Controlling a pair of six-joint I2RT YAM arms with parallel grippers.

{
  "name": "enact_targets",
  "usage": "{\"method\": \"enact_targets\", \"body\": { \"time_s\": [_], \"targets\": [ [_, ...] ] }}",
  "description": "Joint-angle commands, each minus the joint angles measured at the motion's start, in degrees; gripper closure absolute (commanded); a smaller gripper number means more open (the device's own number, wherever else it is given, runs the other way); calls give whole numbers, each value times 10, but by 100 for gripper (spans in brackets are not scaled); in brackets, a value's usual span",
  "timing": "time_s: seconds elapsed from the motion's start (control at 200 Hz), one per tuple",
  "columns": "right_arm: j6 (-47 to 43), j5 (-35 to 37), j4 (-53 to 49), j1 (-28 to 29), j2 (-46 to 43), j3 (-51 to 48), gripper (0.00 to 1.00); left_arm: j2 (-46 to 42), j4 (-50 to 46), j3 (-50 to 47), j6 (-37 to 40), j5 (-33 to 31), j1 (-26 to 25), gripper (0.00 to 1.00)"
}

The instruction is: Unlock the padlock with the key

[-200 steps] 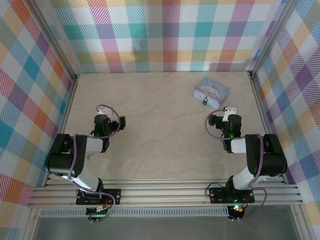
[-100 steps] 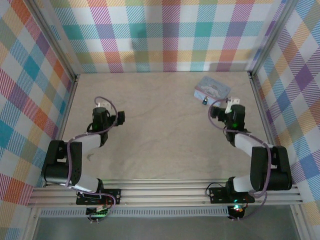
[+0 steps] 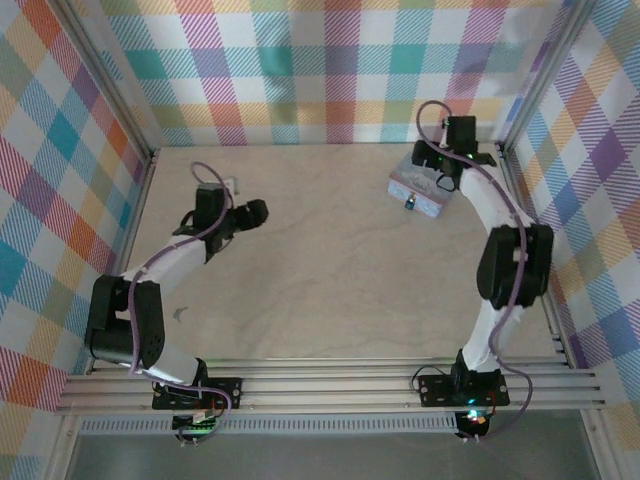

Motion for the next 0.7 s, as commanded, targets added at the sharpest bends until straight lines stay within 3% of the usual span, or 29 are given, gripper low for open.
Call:
{"method": "enact_targets", "body": {
  "time_s": [0.0, 0.1, 0.28, 0.435, 0.695],
  "targets": [
    [-17, 27, -144, 35, 71, 88, 11, 15, -45, 18, -44, 34, -51, 26],
    [-43, 37, -192, 53, 133, 167, 12, 28, -50, 28, -46, 39, -88, 26],
    [-87, -13, -258, 65, 196, 240, 16, 48, -44, 36, -55, 62, -121, 26],
    [-132, -52, -258, 80, 187, 210, 22, 51, -49, 36, -49, 63, -125, 26],
    [-202, -107, -256, 116, 142, 138, 26, 53, -72, 44, -35, 51, -124, 26]
  ]
}}
